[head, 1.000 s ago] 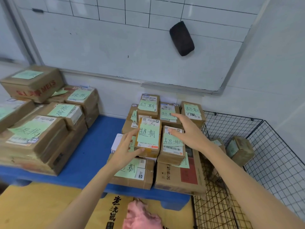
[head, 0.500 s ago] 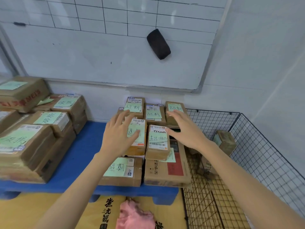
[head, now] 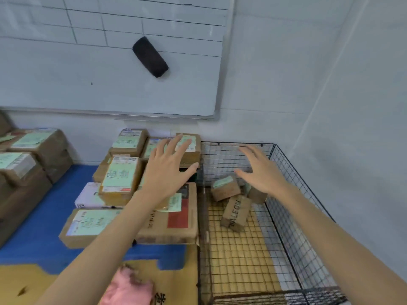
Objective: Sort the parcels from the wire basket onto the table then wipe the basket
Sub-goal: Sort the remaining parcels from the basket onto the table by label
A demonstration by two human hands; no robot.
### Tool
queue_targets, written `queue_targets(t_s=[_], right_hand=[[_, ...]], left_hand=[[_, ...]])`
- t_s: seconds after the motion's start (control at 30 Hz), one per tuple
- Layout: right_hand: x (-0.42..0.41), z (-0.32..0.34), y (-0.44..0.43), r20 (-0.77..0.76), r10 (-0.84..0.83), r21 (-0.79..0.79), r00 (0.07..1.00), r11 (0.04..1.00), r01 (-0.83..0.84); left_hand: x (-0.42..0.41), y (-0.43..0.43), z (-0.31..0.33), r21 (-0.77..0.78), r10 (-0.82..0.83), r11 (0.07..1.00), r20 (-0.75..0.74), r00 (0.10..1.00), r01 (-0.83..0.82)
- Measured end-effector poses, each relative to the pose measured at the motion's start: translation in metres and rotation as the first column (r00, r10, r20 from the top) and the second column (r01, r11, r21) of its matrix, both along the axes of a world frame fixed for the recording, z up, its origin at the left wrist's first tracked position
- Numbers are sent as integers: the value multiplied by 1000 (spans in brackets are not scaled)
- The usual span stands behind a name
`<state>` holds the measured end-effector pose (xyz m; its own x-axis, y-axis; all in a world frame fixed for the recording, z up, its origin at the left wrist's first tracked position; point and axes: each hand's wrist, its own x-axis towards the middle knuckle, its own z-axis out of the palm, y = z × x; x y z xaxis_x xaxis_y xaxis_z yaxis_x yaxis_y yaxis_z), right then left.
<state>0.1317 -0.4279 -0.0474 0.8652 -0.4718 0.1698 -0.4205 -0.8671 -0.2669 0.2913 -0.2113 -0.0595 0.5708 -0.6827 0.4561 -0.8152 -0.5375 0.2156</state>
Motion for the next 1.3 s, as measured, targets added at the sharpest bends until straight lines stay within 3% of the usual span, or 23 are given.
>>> queue_targets(t_s=[0.37,0.6,0.73,0.9,1.1,1.3], right_hand=[[-45,-24,-89,-48,48,100,998,994,-43],[-36,-57,-111,-71,63,238,995,970,-44],[-29,-78,-123,-70,43,319,997,948,-18],[-21,-106,-135,-127,21,430,992,902,36],[-8,-154,-140,-258,-37,557,965,811,180],[-6,-211,-129,-320,-63,651,945,710,268]], left_hand=[[-95,-103,-12,49,7,999,-105,994,-2],[-104,-149,-23,91,-65,993,-140,988,78],[-90,-173,-46,119,-35,991,-231,972,64],[-77,-199,-89,228,24,971,-401,916,75],[-60,-210,-141,359,121,931,-488,864,72],[-53,-220,-193,393,141,911,-583,800,127]])
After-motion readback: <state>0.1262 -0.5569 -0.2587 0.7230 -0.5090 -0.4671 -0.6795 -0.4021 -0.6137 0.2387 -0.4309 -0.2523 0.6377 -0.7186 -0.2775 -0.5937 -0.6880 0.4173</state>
